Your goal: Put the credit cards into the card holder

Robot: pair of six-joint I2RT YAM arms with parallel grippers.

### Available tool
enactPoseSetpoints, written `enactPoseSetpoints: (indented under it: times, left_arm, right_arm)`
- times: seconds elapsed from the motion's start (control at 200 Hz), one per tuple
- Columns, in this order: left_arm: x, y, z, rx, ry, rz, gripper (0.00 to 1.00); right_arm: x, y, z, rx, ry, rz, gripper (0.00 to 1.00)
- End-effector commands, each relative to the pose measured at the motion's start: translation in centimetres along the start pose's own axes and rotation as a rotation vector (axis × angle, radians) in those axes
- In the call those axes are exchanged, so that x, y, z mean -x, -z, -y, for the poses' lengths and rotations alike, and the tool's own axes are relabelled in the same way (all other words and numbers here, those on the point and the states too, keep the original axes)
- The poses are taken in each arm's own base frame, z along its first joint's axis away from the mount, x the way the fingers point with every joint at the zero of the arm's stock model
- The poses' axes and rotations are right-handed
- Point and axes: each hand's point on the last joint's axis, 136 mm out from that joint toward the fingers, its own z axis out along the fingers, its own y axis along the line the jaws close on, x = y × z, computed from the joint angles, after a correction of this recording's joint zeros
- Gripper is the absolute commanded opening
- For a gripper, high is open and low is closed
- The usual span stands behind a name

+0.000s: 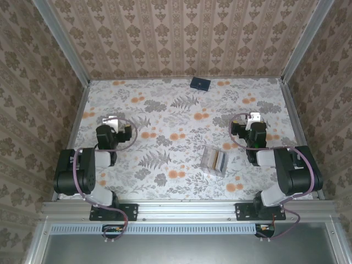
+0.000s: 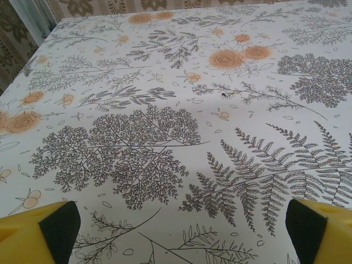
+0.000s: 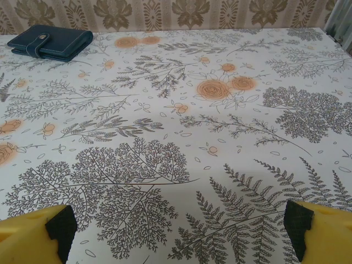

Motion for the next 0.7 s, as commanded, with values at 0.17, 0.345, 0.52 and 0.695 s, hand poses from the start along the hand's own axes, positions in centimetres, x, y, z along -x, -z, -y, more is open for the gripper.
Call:
enactPoseSetpoints:
  times: [0.17, 0.345, 0.52, 0.695]
  left_arm:
    - [1.5, -0.2, 0.0, 0.005, -0.028, 0.040, 1.00]
    - [1.4, -0.2, -0.3, 0.016, -0.025, 0.037, 1.00]
    - [1.5, 0.1, -1.5, 0.087, 0.009, 0.046, 1.00]
    - [2.7, 1.5, -1.3, 0.124, -0.029, 0.084, 1.00]
  right_arm:
    - [0.9, -0.1, -0.3, 0.013, -0.001, 0.030, 1.00]
    - [0.8, -0.1, -0.4, 0.015, -0.001, 0.028, 1.00]
    - [0.8, -0.1, -0.3, 0.017, -0.005, 0.026, 1.00]
    - [1.5, 0.7, 1.8, -0.091, -0.065, 0.043, 1.00]
